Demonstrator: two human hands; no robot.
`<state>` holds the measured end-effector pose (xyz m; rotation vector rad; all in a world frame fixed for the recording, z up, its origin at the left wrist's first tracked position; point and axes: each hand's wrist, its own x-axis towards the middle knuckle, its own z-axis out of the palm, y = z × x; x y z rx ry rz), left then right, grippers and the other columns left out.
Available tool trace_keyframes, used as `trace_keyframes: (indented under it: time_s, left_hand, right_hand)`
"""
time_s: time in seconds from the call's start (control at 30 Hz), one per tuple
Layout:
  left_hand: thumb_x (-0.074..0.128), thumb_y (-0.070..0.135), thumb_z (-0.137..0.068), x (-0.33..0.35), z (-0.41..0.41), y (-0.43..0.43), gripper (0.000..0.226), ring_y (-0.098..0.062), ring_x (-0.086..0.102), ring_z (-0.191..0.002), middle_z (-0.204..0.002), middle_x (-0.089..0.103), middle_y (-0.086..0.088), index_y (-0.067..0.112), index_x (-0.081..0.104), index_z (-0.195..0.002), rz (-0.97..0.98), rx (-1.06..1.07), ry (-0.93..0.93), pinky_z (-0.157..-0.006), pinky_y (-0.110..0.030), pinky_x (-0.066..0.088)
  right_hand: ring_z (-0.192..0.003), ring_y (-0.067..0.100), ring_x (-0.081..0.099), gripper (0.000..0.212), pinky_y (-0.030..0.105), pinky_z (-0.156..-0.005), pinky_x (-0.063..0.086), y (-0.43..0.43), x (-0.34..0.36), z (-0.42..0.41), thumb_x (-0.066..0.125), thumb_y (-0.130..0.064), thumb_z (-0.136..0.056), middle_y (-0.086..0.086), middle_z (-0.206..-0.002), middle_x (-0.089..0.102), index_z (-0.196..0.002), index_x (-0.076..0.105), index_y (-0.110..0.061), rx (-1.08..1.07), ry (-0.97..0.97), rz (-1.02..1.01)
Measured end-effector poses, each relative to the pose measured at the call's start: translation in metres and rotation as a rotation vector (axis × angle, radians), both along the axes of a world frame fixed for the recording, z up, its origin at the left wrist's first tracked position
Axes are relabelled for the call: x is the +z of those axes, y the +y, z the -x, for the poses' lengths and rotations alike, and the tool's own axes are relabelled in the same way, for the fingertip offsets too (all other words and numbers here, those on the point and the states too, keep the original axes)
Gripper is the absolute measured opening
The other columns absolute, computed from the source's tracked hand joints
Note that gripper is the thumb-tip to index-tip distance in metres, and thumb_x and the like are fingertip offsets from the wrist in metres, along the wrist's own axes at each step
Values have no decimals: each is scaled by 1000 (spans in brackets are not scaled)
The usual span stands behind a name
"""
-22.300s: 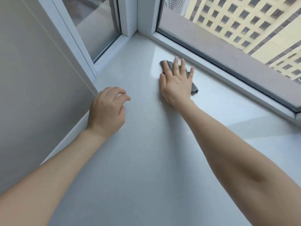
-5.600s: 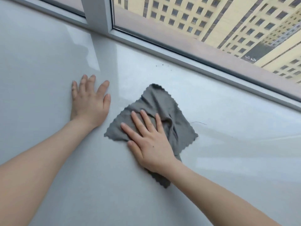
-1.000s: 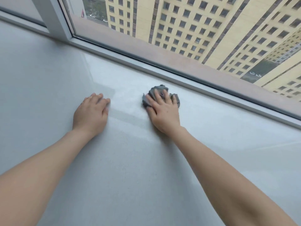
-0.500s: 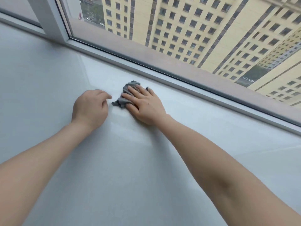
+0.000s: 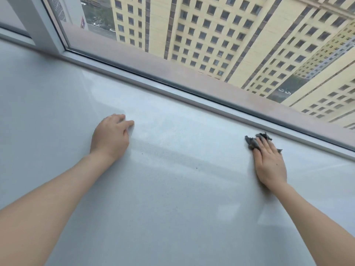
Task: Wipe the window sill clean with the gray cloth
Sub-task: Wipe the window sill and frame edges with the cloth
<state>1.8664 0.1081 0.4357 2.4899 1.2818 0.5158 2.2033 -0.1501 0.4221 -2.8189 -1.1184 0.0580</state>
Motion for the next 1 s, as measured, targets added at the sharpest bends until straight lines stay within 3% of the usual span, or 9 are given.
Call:
trace_keyframes:
  time_s: [0.13, 0.33, 0.4, 0.47, 0.53, 0.6, 0.7, 0.83, 1.0]
  left_hand:
    - [42, -4, -83, 12, 10, -5, 32, -37, 53, -104, -113, 64, -17, 3, 68, -101, 58, 59, -47, -85, -39, 40]
    - [39, -7, -81, 23, 43, -21, 35, -37, 51, -101, -107, 64, -17, 4, 67, -98, 45, 149, -76, -80, -39, 39]
    - [38, -8, -81, 26, 59, -28, 36, -37, 51, -101, -106, 64, -17, 5, 67, -97, 56, 177, -69, -80, -39, 40]
    - [38, -8, -81, 28, 75, -35, 36, -37, 51, -101, -106, 64, -16, 5, 68, -97, 69, 190, -55, -79, -38, 40]
    - [39, -8, -81, 30, 92, -40, 35, -36, 51, -100, -104, 64, -16, 6, 68, -96, 66, 199, -46, -79, -38, 40]
    - [40, -8, -81, 32, 108, -42, 34, -36, 52, -98, -103, 65, -15, 6, 68, -95, 53, 208, -40, -78, -37, 40]
    - [40, -8, -81, 32, 133, -43, 34, -36, 52, -96, -102, 65, -16, 6, 68, -94, 29, 232, -20, -76, -36, 38]
    - [41, -9, -81, 26, 157, -51, 33, -37, 53, -95, -101, 65, -16, 5, 67, -94, 19, 256, 4, -76, -36, 38]
    - [39, -9, -81, 35, 169, -55, 34, -37, 52, -95, -101, 64, -19, 4, 67, -95, 8, 293, -14, -76, -35, 37]
  right_hand:
    - [-144, 27, 16, 62, 49, -115, 7, 53, -1, 60, 11, -45, -88, -1, -156, 24, -145, 32, -30, 5, -12, 54]
    - [-141, 33, 27, 45, 51, -113, 14, -3, 2, 225, 32, -46, -96, 1, -151, 36, -138, 43, -34, 861, 28, 4]
    - [-136, 26, 39, 48, 48, -110, 26, -48, -8, 282, 36, -65, -89, -3, -145, 45, -130, 46, -45, 1044, 11, 45]
    - [-114, 8, 59, 58, 36, -104, 38, -64, 1, 308, 22, -81, -60, -15, -121, 63, -103, 51, -56, 960, 392, -26]
    - [-126, 6, 49, 52, 36, -112, 29, -65, 10, 288, 29, -77, -76, -15, -134, 54, -116, 50, -51, 1120, 281, 116]
    - [-140, 12, 30, 42, 37, -116, 19, -51, 8, 238, 27, -48, -98, -12, -147, 39, -134, 45, -35, 1333, 151, 123]
    - [-142, 18, 28, 51, 43, -115, 20, 43, 11, 169, 19, -48, -96, -8, -150, 35, -139, 41, -32, 810, 100, -64]
    - [-146, 26, 6, 47, 49, -116, 3, 155, 14, 181, 20, -45, -98, -2, -158, 16, -144, 28, -39, 296, 114, 39]
    - [-144, 32, 18, 46, 50, -115, 5, 91, 10, 294, 27, -49, -94, 1, -154, 30, -136, 44, -40, 820, 127, -39]
